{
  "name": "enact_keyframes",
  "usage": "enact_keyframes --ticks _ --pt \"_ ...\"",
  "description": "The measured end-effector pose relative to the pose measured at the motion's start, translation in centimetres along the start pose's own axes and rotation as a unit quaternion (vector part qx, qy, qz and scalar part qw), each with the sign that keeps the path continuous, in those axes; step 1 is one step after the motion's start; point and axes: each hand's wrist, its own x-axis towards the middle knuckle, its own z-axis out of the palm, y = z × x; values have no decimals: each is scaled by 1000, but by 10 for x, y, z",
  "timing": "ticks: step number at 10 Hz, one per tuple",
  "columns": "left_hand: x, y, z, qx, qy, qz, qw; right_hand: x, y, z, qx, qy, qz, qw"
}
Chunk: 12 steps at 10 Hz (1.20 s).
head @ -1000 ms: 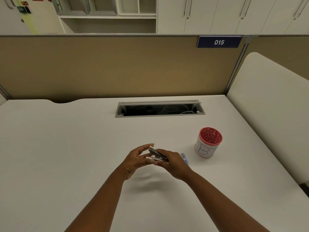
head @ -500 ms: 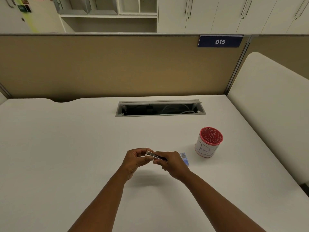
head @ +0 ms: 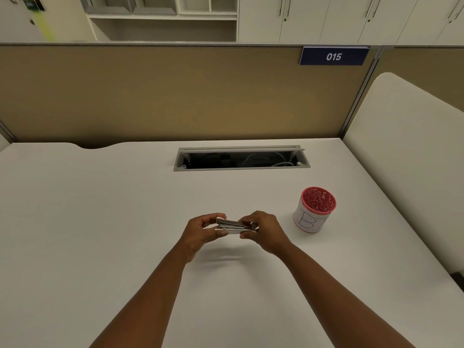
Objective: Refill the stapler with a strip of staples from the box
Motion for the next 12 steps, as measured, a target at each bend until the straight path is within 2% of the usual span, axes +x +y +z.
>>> enact_keyframes --ticks 2,4,6,11,12 --pt "2 -4 -2 53 10 -32 998 1 5 10 8 51 55 997" --pt "7 -14 0 172 67 -22 983 6 13 21 -49 17 55 997" --pt "8 -22 0 298 77 2 951 9 17 31 -61 2 63 996" --pt "8 -31 -2 329 78 -2 941 8 25 38 -51 -10 80 995" --pt "8 -28 -4 307 75 -9 949 10 26 34 -26 15 87 996"
